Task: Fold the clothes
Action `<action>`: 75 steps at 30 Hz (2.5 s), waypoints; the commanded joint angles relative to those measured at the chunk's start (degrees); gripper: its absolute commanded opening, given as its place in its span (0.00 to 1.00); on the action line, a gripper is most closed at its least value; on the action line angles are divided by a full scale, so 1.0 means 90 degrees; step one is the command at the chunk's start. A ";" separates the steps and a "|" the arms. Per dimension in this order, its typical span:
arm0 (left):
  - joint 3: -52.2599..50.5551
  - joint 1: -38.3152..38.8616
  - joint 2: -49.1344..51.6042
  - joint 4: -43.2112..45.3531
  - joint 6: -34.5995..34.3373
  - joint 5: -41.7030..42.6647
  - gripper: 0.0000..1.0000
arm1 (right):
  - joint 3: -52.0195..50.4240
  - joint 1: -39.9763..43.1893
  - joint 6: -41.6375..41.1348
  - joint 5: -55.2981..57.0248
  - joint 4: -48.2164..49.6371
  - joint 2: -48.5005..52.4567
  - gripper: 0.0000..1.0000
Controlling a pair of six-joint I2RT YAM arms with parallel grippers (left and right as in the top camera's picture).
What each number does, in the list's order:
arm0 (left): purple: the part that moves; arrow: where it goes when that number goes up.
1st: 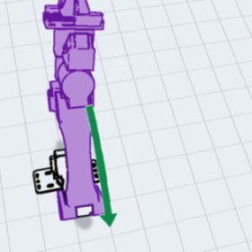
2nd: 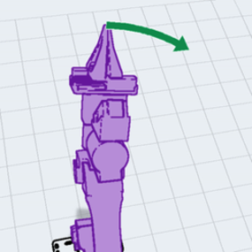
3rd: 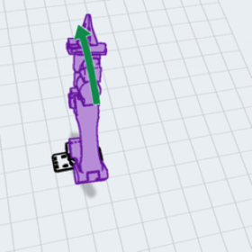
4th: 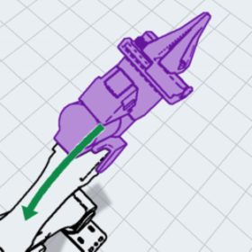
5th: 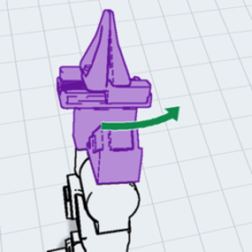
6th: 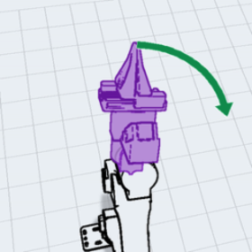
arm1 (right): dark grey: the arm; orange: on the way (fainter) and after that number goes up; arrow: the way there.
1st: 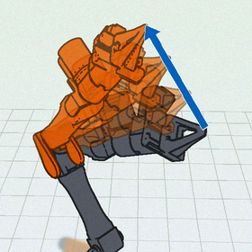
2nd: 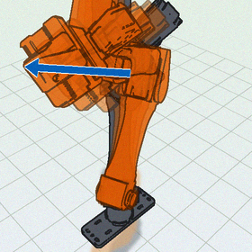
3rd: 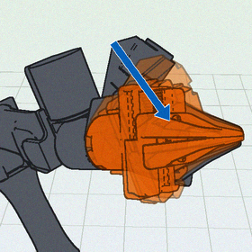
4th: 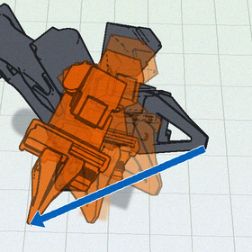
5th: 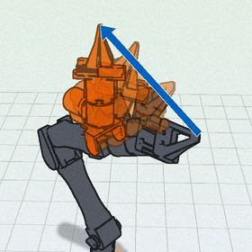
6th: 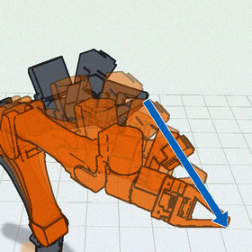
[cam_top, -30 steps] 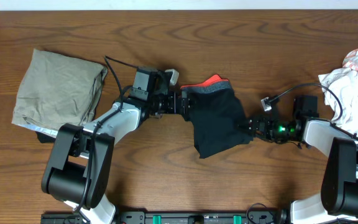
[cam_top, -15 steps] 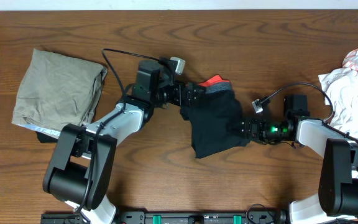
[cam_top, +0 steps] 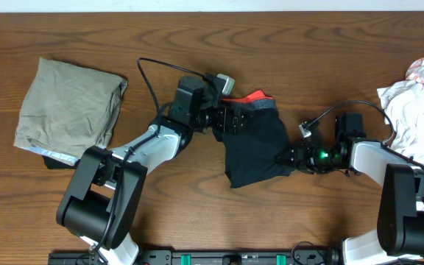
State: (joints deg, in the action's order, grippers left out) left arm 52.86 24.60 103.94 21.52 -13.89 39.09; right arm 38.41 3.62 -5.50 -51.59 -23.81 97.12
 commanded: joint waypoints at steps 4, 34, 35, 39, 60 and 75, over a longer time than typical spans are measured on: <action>0.0068 0.0148 0.0073 0.0189 -0.0032 0.0444 0.98 | -0.0044 -0.0075 -0.0029 0.0044 -0.0007 0.0056 0.30; 0.0070 0.0612 0.1586 0.0221 0.0250 0.0420 0.98 | -0.0024 0.0928 -0.0189 0.2183 -0.2079 0.0056 0.54; 0.0080 0.0614 0.1583 0.0231 0.0248 0.0425 0.98 | -0.0024 0.0928 -0.0189 0.2186 -0.2064 0.0056 0.58; 0.0202 0.0578 0.1494 0.0393 0.0095 0.0661 0.98 | -0.0024 0.0930 -0.0189 0.2186 -0.1974 0.0056 0.69; 0.0355 0.0206 -0.1010 -0.3218 -0.2302 0.0527 0.98 | -0.0022 0.0937 -0.0291 0.2159 -0.0967 0.0056 0.78; -0.0668 0.0699 -0.0937 -0.3796 -0.4316 -0.0304 0.98 | -0.0022 0.0937 -0.0287 0.2157 -0.0925 0.0056 0.79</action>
State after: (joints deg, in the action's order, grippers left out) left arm 48.10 29.50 94.56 -13.89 -49.32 37.34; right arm 39.70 11.40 -8.36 -45.87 -32.86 95.44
